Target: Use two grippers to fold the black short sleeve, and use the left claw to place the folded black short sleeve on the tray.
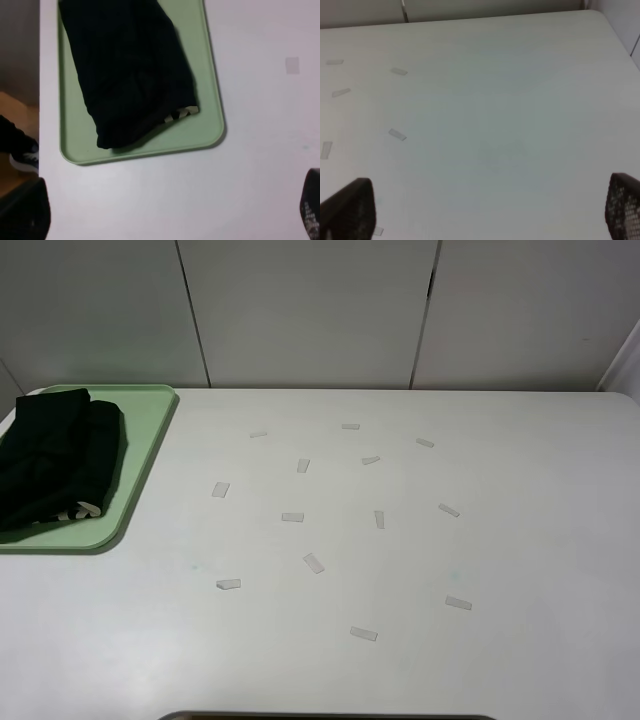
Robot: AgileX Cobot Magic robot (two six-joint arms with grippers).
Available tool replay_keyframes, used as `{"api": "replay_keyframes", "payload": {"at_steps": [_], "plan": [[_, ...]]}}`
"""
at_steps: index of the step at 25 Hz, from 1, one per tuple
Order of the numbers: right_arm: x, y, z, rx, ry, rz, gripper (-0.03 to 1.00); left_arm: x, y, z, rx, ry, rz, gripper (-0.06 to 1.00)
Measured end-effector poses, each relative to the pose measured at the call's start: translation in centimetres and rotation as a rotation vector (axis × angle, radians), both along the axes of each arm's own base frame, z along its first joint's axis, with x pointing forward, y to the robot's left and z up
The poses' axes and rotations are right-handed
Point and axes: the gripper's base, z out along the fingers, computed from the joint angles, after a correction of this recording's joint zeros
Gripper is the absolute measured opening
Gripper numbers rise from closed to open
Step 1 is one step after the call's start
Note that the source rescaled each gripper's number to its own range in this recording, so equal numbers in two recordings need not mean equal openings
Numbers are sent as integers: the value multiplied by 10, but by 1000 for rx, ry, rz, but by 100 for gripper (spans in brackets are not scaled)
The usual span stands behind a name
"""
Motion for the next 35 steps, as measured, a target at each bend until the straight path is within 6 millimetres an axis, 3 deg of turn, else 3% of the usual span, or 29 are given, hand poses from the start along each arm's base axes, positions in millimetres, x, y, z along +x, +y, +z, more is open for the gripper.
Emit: {"api": "replay_keyframes", "payload": {"at_steps": [8, 13, 21, 35], "plan": [[0, 0, 0, 0, 0, 0, 100, -53, -20, -39, -49, -68, -17, 100], [0, 0, 0, 0, 0, 0, 100, -70, -20, -80, -102, -40, -12, 100], [0, 0, 0, 0, 0, 0, 100, -90, -19, -134, -141, -155, -18, 100], [0, 0, 0, 0, 0, 0, 100, -97, -18, -137, -142, -203, -17, 100]]}}
